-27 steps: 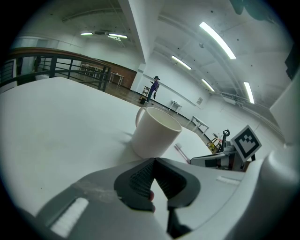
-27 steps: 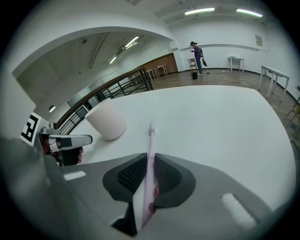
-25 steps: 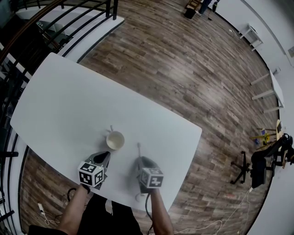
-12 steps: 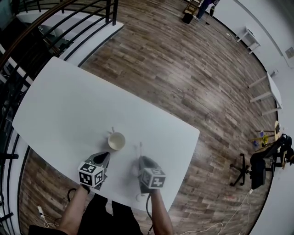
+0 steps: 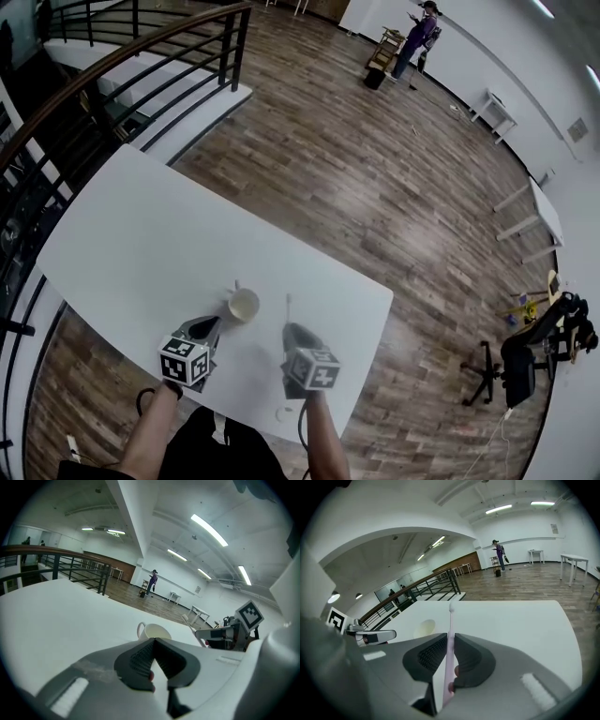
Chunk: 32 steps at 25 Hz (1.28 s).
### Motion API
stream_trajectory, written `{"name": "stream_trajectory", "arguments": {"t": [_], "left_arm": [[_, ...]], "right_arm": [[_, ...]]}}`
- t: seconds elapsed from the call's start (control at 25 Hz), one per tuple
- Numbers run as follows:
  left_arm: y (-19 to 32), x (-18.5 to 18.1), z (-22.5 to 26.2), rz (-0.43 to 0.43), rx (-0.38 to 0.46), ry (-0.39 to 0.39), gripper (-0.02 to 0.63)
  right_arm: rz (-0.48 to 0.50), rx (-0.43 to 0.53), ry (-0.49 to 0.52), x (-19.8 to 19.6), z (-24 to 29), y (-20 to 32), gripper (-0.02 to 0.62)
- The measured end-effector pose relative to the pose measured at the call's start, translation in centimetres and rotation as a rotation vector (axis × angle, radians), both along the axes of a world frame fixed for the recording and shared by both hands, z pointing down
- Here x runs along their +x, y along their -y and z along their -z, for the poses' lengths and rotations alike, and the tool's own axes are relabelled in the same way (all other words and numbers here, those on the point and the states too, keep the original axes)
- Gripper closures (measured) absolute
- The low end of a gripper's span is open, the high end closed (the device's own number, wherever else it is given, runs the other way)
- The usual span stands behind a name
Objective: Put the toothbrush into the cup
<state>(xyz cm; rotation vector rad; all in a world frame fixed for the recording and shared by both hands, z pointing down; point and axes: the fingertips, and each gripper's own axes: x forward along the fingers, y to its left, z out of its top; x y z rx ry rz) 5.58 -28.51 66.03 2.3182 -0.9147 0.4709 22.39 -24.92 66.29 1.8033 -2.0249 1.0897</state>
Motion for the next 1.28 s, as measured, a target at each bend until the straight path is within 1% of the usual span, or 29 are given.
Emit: {"name": "stream_trajectory", "arguments": {"t": [0.32, 0.44, 0.64, 0.84, 1.08, 1.28], "left_arm": [[2.0, -2.7, 6.5, 0.063, 0.113, -0.042, 0.600], [2.8, -3.5, 9.0, 0.078, 0.160, -0.056, 0.599], [3.2, -5.5, 11.4, 0.092, 0.206, -0.070, 0.599], [2.7, -6.1, 11.4, 0.112, 0.203, -0.067, 0.599], [4.1, -6.9, 10.3, 0.120, 0.182, -0.061, 0.598], [4.7, -7.9, 8.7, 0.151, 0.154, -0.049, 0.599]], "right_arm": [[0.040, 0.122, -0.015, -2.4, 7.0, 2.5, 0.541], [0.066, 0.174, -0.044, -3.5, 9.8, 3.4, 0.541], [0.095, 0.222, -0.055, -5.9, 12.3, 4.4, 0.541], [0.112, 0.234, -0.052, -6.5, 12.7, 4.2, 0.541], [0.127, 0.222, -0.045, -7.7, 11.8, 6.1, 0.541], [0.147, 0.215, -0.025, -8.4, 10.5, 7.3, 0.541]]}}
